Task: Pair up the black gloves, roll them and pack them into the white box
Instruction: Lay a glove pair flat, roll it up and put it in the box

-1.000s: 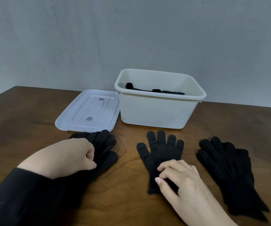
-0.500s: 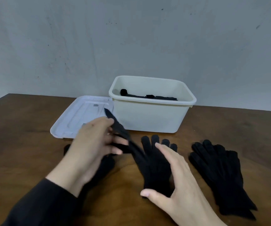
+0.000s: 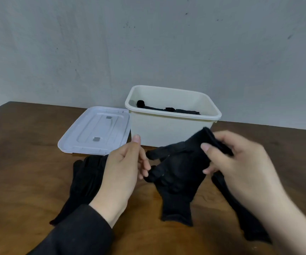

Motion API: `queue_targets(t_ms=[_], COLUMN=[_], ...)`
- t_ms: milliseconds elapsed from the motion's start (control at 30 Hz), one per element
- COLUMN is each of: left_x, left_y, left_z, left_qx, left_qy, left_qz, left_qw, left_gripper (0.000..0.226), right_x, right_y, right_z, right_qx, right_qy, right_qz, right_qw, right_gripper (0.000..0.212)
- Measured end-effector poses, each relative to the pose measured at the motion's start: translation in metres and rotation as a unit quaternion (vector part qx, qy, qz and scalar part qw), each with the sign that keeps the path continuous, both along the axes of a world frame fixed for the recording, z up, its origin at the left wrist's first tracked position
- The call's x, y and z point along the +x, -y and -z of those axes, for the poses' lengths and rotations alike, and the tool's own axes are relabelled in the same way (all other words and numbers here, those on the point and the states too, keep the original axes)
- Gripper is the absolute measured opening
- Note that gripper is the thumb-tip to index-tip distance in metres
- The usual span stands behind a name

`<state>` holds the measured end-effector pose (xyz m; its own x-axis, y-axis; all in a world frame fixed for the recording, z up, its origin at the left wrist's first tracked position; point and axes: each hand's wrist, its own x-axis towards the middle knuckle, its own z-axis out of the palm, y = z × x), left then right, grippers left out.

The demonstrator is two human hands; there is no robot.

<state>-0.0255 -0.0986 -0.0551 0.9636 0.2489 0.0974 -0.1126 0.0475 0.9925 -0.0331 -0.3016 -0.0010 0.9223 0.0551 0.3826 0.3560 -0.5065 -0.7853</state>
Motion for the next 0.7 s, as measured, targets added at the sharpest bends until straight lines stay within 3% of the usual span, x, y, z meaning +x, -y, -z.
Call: queue_targets(t_ms=[133,300,400,467,533,633,700], left_x=[0.003,0.005,0.007,0.006,0.003,0.002,0.000], left_y=[-0.009,-0.013,-0.018,-0.024,-0.026,-0.020,-0.017], left_z=[0.004,0.005,0.009,0.012,0.016,0.024,0.029], left_qx=[0.015,0.055,0.162,0.342,0.509,0.632,0.664], left_qy=[-0.018,-0.019,-0.015,-0.001,0.021,0.031,0.027], left_qz=[-0.027,-0.031,0.003,0.060,0.129,0.205,0.212], left_qw=[0.999,0.998,0.987,0.938,0.851,0.747,0.717], left_gripper=[0.050,0.043,0.032,0.020,0.015,0.045,0.064], right_x=[0.029,0.036,0.017,0.003,-0.008,-0.014,-0.012], right_y=[-0.002,-0.007,-0.007,-0.008,-0.006,0.002,0.005], right_z=[-0.025,-0.028,0.005,0.047,0.090,0.126,0.130], right_qx=[-0.048,-0.044,-0.099,-0.154,-0.220,-0.280,-0.268], right_qy=[-0.039,0.048,0.079,0.062,0.035,0.049,0.047], right_qz=[-0.018,0.022,0.011,-0.033,-0.081,-0.152,-0.155], right_qw=[0.998,0.998,0.992,0.986,0.972,0.947,0.950], right_gripper=[0.014,0.018,0.028,0.035,0.040,0.043,0.042])
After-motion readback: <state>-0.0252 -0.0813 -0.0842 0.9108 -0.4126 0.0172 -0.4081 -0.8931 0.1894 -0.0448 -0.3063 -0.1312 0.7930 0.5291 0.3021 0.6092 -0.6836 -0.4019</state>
